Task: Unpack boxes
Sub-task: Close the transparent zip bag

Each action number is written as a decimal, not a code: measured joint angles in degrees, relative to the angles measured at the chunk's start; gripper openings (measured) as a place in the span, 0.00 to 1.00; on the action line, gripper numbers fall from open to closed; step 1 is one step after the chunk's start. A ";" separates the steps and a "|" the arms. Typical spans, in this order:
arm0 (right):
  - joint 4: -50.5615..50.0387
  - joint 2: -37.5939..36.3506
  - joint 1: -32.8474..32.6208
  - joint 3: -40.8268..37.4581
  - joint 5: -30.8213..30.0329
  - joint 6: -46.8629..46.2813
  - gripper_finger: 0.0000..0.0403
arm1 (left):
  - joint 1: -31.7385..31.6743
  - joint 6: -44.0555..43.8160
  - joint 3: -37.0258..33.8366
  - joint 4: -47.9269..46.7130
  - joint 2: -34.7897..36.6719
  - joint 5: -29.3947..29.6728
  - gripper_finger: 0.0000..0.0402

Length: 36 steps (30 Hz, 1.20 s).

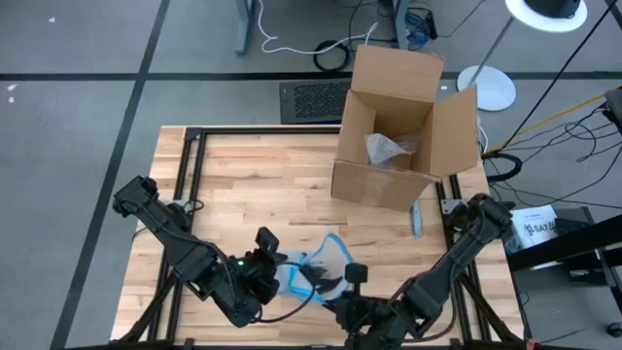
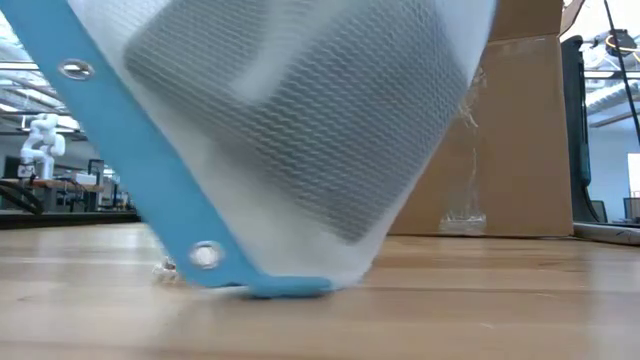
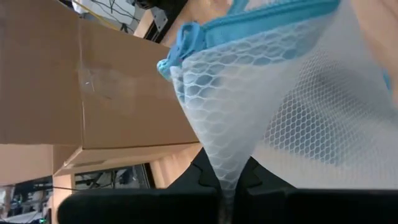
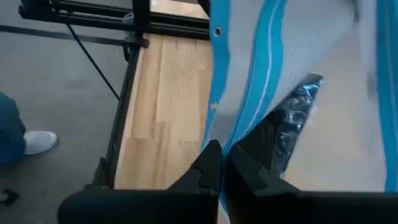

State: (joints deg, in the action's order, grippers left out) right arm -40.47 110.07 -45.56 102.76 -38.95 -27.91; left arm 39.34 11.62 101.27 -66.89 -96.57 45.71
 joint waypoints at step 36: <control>1.86 -0.14 2.60 -0.07 -21.81 13.56 0.18 | -0.22 8.19 -0.04 -3.70 0.37 -1.85 0.00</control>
State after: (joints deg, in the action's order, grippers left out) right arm -38.60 109.93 -42.95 102.69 -60.76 -14.35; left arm 39.11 19.81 101.23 -70.59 -96.20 43.86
